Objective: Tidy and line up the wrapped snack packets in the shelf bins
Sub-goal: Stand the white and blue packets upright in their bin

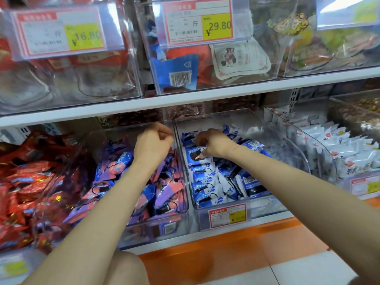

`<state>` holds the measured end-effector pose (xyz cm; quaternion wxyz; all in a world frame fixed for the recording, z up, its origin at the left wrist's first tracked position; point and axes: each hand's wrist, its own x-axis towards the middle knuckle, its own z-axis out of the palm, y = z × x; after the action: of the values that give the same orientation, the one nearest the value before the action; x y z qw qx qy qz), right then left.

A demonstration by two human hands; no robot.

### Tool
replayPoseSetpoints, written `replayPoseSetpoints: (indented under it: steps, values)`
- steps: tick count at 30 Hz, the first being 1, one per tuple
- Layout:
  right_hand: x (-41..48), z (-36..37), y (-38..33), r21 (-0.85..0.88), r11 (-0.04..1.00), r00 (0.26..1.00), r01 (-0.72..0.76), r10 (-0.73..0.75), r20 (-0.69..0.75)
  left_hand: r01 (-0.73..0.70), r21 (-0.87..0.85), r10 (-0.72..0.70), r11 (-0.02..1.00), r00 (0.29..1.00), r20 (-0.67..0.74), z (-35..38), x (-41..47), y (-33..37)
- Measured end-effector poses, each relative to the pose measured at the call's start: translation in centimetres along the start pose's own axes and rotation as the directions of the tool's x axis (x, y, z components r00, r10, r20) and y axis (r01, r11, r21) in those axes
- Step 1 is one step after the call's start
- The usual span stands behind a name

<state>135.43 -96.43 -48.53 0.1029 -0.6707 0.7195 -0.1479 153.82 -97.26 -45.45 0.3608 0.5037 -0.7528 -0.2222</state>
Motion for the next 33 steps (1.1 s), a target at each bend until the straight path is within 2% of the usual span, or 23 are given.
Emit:
replayPoseSetpoints:
  steps: [6,9,10,12,14,15,18,21,23,25,27,28,29,31,33]
  values:
    - [-0.1,1.3,0.6,-0.211,0.976,0.989,0.061,-0.088,-0.119,-0.059,-0.013,0.059,0.998,0.998,0.019,0.6,-0.4,0.8]
    - [-0.2,0.1,0.9,-0.186,0.979,0.995,0.080,-0.091,-0.048,-0.135,-0.048,0.137,0.990,0.989,0.049,1.2,-1.0,1.7]
    - [-0.4,-0.8,1.1,-0.133,0.989,0.997,0.066,-0.072,-0.042,-0.157,-0.065,0.161,0.985,0.985,0.065,1.4,-1.2,2.0]
    - [-0.9,-2.9,1.9,-0.066,0.998,0.993,-0.021,0.013,-0.120,-0.198,-0.083,0.205,0.977,0.974,0.093,1.9,-1.5,2.4]
    - [-1.7,-4.6,3.0,-0.110,0.985,0.974,-0.134,0.111,-0.198,-0.223,-0.096,0.234,0.970,0.965,0.117,2.2,-1.7,2.9]
    - [-2.1,-5.0,3.5,-0.148,0.974,0.974,-0.174,0.148,-0.173,-0.232,-0.103,0.244,0.967,0.961,0.128,2.4,-1.7,3.2]
    - [-3.8,-4.3,3.8,-0.278,0.932,0.968,-0.235,0.250,0.021,-0.263,-0.111,0.278,0.958,0.948,0.153,2.9,-1.8,3.7]
    - [-4.2,-2.7,4.2,-0.333,0.912,0.965,-0.238,0.262,0.028,-0.256,-0.117,0.273,0.960,0.947,0.167,3.2,-1.8,3.9]
    - [-4.4,-3.5,4.6,-0.220,0.940,0.963,-0.261,0.270,0.011,-0.154,-0.224,0.198,0.962,0.962,0.189,3.3,-1.9,4.1]
    - [-4.6,-5.2,5.1,0.098,0.957,0.962,-0.273,0.272,0.020,0.078,-0.427,0.052,0.901,0.957,0.284,3.1,-2.1,4.5]
    - [-5.2,-6.7,4.9,0.436,0.896,0.992,-0.091,0.121,-0.043,0.321,-0.528,-0.079,0.786,0.899,0.430,2.9,-2.2,4.9]
    - [-5.5,-7.0,4.7,0.526,0.850,0.996,0.021,0.028,-0.086,0.419,-0.539,-0.118,0.731,0.855,0.504,2.9,-2.2,5.1]
    - [-5.8,-7.2,4.5,0.568,0.816,0.993,0.102,-0.046,-0.113,0.495,-0.557,-0.132,0.667,0.814,0.566,3.0,-2.2,5.2]
    - [-5.9,-6.8,4.4,0.580,0.800,0.987,0.157,-0.115,-0.110,0.595,-0.600,-0.127,0.535,0.759,0.639,3.3,-2.1,5.4]
    - [-5.8,-6.1,4.8,0.618,0.769,0.987,0.160,-0.133,-0.090,0.622,-0.578,-0.114,0.528,0.727,0.677,3.7,-2.2,5.4]
